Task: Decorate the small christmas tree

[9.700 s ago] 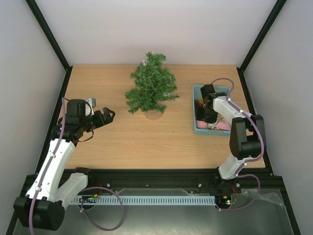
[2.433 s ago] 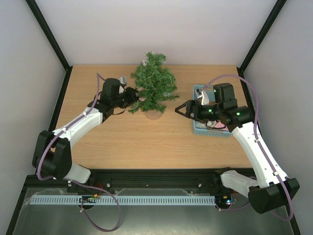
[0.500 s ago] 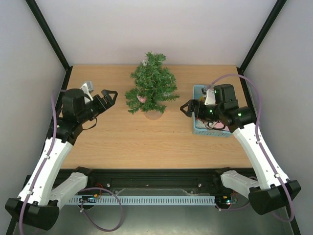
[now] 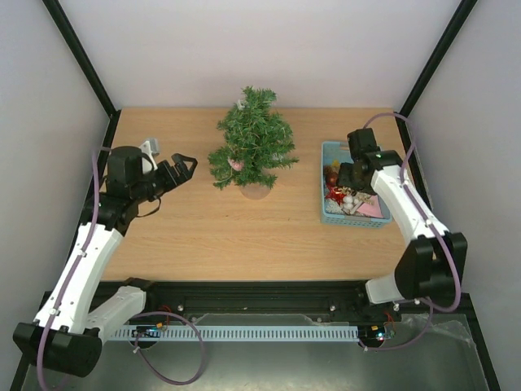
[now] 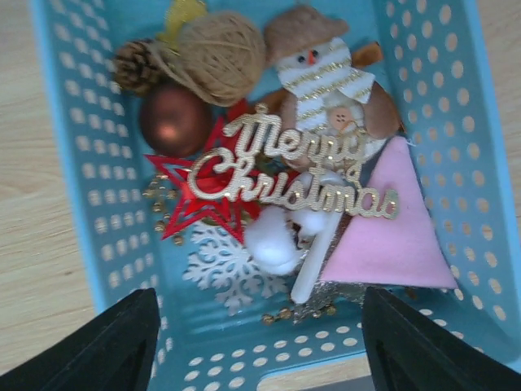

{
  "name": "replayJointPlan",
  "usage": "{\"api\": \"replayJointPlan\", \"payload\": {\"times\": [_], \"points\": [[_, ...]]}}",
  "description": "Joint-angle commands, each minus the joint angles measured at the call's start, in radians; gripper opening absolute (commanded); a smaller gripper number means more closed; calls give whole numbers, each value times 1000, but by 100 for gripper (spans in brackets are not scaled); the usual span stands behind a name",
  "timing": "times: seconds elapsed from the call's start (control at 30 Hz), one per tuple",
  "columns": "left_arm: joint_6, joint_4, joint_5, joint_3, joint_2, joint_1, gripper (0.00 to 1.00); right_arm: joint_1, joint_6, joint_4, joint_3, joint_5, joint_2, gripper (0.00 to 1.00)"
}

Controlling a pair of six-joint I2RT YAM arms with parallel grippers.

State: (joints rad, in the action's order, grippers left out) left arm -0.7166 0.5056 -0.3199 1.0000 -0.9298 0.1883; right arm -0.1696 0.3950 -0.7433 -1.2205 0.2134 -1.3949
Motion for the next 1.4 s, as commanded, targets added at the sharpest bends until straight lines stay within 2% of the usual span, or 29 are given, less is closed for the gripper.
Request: {"api": "replayJointPlan", "payload": {"times": [0.0,0.13,0.23,0.43,0.67,0.87,1.0,1.1,1.37], "points": [[51,20,-64,-8,-24,-27,99,2,-21,-33,-3,116,-90,66],[75,25,-89,-8,-36,-52,99,2,-11,8,15,85,-162,61],[90,29,-106,-12,-41,-73,99,3,-10,33,21,80,-211,51],[106,30,-128,-21,-44,-104,99,2,-5,32,5,93,-293,46],[115,27,-147,-24,-47,-119,99,4,-1,31,-14,96,-352,46],[123,28,-160,-18,-53,-124,99,11,-2,28,-26,93,-382,30],[123,25,-164,-16,-51,-126,99,16,0,24,-32,93,-377,13],[124,24,-170,-16,-52,-127,99,16,3,23,-26,92,-336,3],[126,28,-180,-6,-46,-127,99,15,19,-35,-49,11,-105,1]]}}
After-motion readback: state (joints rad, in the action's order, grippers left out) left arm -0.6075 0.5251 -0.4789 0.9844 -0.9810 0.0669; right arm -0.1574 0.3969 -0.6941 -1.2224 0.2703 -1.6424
